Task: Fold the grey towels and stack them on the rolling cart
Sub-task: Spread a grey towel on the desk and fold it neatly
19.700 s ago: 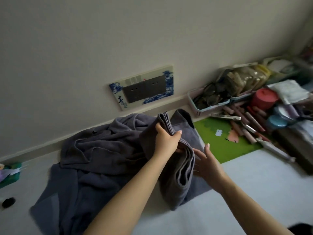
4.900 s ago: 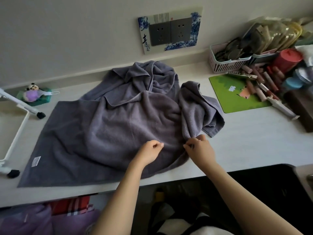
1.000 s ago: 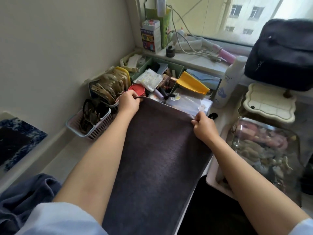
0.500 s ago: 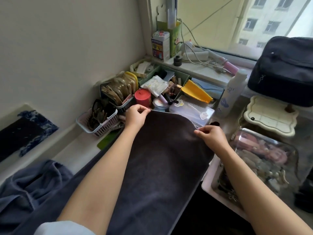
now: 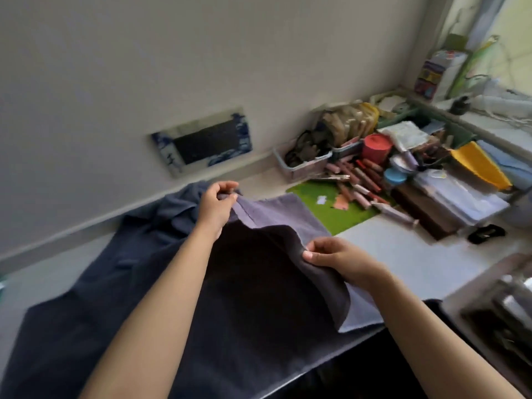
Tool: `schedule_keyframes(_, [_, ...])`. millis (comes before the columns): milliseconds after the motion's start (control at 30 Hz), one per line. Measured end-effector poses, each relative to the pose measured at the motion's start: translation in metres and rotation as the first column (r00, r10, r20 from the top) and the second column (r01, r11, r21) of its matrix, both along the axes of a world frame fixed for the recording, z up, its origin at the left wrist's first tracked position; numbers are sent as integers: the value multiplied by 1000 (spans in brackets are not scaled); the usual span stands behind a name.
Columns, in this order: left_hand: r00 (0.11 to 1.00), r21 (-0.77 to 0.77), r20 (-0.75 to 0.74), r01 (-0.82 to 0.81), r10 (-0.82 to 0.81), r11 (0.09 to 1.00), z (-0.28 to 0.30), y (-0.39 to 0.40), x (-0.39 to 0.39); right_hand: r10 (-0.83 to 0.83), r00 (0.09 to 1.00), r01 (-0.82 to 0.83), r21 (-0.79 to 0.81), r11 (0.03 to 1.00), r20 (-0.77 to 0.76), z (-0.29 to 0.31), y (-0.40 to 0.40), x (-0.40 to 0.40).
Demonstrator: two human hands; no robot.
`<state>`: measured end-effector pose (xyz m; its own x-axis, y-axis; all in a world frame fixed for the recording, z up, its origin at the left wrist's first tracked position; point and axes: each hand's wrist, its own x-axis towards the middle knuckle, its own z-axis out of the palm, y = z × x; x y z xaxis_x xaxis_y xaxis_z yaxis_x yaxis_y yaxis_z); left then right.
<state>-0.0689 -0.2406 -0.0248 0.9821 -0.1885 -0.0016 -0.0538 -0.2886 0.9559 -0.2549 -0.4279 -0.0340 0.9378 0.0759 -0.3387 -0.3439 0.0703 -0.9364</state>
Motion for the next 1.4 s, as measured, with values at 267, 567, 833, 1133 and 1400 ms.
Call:
schedule_keyframes(267, [988,-280,-65,-152,139,948,37,201,-13,352,935,-354,159,922,39,15,204,22])
schedule_keyframes(567, [934,-385,-161,-356,318,851,27,391,-21,550,835,-524,258,811,-31,-9,398,33])
schedule_keyframes(833, [783,-184,-387,-584,488,791,-84,484,-27,444,857,-470,-47,881,-262,-71,485,47])
schedule_keyframes(1133, [802,-229,-206,-597,561,769,-62,505,2,605,769,-570,207,795,-207,-64,528,51])
schedule_keyframes(1400, [757,130,-470,-450,454,884,-135,523,-33,366,817,-402,15,915,-446,-120,556,58])
